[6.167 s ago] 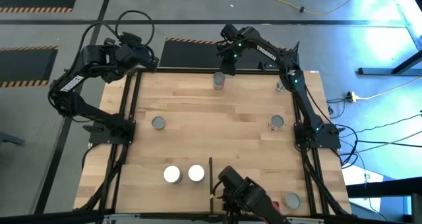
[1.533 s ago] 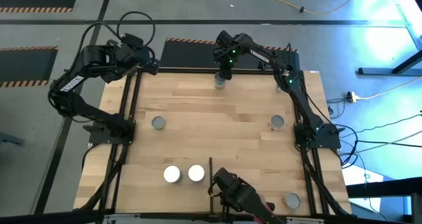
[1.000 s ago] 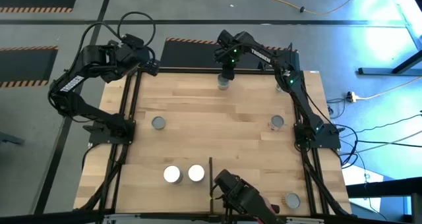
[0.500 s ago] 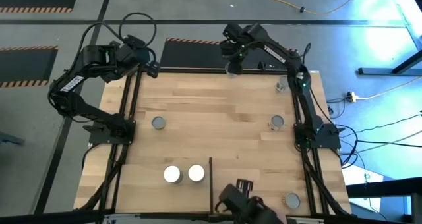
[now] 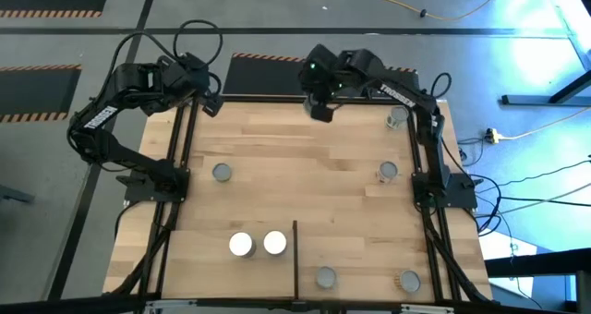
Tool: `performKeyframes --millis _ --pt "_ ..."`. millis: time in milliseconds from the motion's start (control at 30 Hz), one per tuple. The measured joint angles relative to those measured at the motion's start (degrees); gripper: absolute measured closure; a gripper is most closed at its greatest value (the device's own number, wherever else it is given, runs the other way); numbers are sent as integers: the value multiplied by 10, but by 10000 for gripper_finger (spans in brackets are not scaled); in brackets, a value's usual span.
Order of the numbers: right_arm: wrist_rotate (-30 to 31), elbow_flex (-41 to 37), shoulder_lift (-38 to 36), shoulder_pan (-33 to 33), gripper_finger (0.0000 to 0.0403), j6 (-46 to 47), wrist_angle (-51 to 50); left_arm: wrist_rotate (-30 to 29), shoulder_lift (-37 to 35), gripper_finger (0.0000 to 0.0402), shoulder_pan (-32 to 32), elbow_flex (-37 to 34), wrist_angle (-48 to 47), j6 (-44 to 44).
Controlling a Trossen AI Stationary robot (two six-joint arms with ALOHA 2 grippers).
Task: Pick and place cans onto a shelf
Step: Put the canned chicken soup on the shelf
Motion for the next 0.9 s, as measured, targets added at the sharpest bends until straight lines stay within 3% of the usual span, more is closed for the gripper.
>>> performKeyframes --millis 233,433,700,900 --pt "0 2 -5 74 401 74 27 26 0 401 0 0 0 24" --pt "8 2 -5 123 401 104 71 73 0 401 0 0 0 157" --pt "115 2 -5 135 401 161 104 111 5 401 0 0 3 377" --pt "179 2 -5 135 401 193 123 139 4 401 0 0 28 465"
